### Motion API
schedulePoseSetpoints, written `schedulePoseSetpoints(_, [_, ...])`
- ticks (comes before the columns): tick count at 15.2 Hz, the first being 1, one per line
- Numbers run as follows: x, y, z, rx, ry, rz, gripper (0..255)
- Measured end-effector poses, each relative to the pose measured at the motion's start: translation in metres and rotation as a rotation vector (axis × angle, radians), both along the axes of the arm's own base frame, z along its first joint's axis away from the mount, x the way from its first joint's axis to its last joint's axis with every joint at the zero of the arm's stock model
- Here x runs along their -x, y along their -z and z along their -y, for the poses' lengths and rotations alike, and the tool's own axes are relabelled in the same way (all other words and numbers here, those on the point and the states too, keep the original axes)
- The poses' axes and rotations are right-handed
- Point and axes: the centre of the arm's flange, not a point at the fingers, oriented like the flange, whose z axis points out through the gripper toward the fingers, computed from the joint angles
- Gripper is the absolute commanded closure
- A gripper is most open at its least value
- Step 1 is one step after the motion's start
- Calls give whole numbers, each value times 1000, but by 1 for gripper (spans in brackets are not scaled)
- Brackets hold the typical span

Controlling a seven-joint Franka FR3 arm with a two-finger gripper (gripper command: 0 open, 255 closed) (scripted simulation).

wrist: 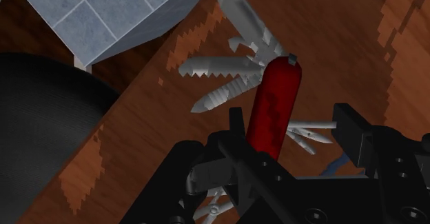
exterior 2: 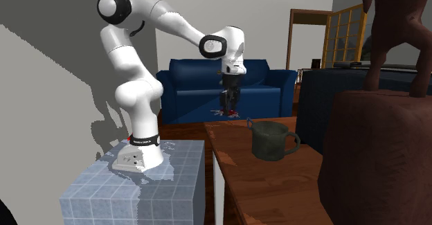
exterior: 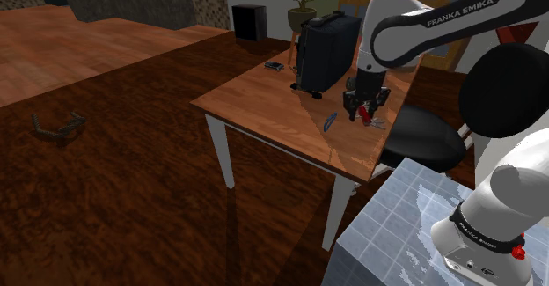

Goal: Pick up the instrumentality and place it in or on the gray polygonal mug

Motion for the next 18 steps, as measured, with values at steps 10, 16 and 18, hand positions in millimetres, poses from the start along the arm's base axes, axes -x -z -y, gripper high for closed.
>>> schedulePoseSetpoints(10, [1, -53, 1, 0, 0, 0, 255])
schedulePoseSetpoints(16, [1, -83, 0, 0, 0, 0, 255])
schedulePoseSetpoints(18, [-4, -89, 4, 0, 0, 0, 255])
